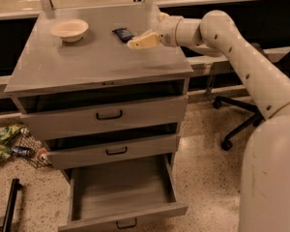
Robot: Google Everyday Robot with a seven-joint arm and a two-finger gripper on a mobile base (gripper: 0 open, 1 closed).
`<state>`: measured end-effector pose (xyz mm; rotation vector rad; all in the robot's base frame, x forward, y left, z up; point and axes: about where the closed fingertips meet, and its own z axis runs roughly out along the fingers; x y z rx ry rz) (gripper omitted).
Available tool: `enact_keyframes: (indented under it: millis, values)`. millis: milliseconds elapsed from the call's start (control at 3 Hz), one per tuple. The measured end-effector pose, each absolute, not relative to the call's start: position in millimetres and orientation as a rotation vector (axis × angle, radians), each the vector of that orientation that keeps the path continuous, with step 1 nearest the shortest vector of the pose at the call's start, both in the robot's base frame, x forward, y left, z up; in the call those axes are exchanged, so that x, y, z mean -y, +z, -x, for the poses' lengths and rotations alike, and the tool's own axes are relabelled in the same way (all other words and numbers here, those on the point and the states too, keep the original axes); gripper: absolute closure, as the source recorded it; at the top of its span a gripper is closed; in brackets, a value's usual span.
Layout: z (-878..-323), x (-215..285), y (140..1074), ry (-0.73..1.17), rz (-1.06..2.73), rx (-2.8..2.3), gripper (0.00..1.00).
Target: Place rxbar blueberry into bottom drawer
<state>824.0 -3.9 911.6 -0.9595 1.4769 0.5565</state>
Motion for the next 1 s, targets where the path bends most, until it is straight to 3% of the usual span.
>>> enact_keyframes:
  millis: [1000]
  values:
    - [-879.1,-30.1,888.8,0.588,0.883,-1.549,0.00]
